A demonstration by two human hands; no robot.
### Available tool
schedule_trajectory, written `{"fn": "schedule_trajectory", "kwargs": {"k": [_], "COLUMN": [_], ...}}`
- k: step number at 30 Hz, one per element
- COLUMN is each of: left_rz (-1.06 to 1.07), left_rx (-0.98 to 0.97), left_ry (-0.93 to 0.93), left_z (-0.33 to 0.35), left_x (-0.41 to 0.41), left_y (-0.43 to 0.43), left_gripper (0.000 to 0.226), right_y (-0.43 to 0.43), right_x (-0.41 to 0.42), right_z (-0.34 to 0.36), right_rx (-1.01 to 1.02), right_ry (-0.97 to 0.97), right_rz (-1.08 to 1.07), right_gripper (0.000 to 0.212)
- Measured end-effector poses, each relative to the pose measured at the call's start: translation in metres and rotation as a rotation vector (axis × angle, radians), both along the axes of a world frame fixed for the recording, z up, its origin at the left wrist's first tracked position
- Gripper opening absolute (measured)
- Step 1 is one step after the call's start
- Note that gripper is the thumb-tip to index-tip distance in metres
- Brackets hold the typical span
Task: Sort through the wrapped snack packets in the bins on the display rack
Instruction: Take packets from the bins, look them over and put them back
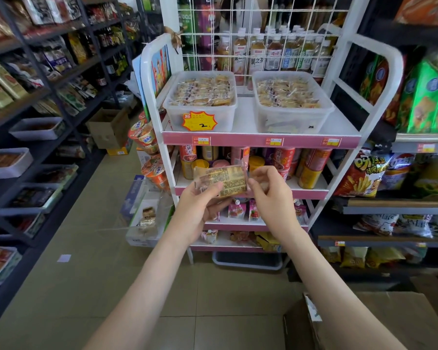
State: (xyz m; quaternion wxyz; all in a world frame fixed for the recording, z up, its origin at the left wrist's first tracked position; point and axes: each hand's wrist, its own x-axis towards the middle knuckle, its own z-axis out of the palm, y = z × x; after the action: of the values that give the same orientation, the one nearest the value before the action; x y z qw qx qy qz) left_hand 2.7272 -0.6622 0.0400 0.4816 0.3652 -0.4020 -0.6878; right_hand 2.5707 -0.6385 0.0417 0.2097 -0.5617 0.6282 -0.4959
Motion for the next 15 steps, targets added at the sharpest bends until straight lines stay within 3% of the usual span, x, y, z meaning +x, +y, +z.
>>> {"fn": "schedule_trajectory", "kwargs": {"k": [5, 8, 10, 12, 15], "left_rz": [0.023, -0.124, -0.2, -0.198, -0.064], "left_rx": [-0.111, -0.3, -0.433, -0.498, -0.626], "left_ry": [-0.16, -0.266, -0.383, -0.459, -0.655], "left_z": [0.021, 0.045, 0.06, 0.072, 0.079], "left_x": [-0.016, -0.017, -0.013, -0.005, 0.009], "left_y": [-0.016, -0.027, -0.038, -0.054, -0.094], "left_gripper": [0.033, 0.051, 0.056, 0.049, 0.042], "right_y": [-0.015, -0.029, -0.044, -0.066, -0.116], "right_x": [-0.005, -0.008, -0.009, -0.013, -0.022], "right_z": [0.014, 0.027, 0.04, 0.048, 0.06], "right_rx": [-0.057, -0.004, 0.011, -0.026, -0.071], "right_ry": [0.188, 0.056, -0.126, -0.264, -0.308], "right_rz": [0.176, 0.334, 0.38, 0.367, 0.326], "right_gripper": [0.043, 0.067, 0.063, 0.04, 0.017]}}
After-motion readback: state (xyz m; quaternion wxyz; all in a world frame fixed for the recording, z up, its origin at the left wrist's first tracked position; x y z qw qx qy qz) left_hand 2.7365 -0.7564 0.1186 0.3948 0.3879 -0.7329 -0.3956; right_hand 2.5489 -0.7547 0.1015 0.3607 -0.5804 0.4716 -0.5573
